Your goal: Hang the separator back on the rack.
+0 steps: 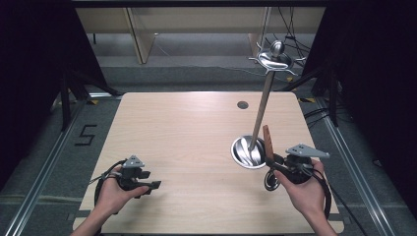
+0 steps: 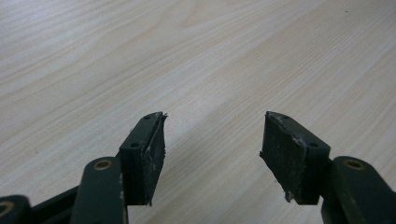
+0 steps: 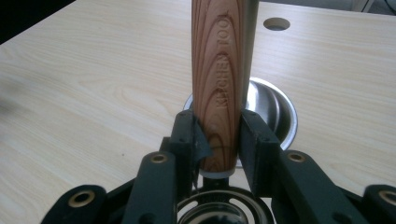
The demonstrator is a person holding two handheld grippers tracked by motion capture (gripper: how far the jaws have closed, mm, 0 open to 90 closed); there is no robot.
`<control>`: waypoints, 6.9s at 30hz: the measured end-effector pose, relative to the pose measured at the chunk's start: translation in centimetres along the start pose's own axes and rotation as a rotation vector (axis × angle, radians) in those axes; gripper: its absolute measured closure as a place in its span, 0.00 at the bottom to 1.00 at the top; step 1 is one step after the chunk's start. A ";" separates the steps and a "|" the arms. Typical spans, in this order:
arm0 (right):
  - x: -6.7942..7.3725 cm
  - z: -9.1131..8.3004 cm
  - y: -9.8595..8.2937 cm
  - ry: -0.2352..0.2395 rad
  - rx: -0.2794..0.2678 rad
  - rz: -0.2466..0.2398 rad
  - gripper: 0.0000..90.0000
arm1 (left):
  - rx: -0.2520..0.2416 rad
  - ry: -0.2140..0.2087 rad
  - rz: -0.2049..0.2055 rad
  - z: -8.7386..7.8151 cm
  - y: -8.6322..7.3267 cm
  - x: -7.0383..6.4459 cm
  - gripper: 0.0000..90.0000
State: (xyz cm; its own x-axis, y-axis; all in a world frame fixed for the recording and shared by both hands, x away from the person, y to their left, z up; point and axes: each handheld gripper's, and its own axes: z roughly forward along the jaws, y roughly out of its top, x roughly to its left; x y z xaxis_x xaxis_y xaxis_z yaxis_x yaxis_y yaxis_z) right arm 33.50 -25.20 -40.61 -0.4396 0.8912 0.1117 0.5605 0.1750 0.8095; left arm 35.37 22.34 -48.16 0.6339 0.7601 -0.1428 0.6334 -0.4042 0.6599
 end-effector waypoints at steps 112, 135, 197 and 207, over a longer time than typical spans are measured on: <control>-0.8 -4.3 5.2 -0.071 -0.279 0.016 0.77 | -0.014 0.007 -0.011 -0.1 0.0 0.1 0.43; -1.5 -5.9 6.4 -0.104 -0.347 0.011 0.77 | -0.014 0.010 -0.016 -0.2 0.0 0.1 0.43; -1.1 -7.7 9.4 -0.070 -0.436 -0.012 0.77 | -0.023 0.021 -0.023 -0.2 0.0 0.2 0.43; -0.8 -7.6 9.7 -0.062 -0.431 -0.024 0.77 | -0.023 0.022 -0.022 -0.2 0.0 0.2 0.43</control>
State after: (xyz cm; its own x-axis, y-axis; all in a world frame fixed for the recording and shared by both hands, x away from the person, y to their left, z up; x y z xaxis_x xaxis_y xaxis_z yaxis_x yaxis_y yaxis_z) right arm 33.92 -27.39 -28.49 -0.3988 0.9146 0.0664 0.2005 0.0163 0.9796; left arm 35.45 22.60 -48.06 0.6099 0.7797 -0.1415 0.6365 -0.3756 0.6736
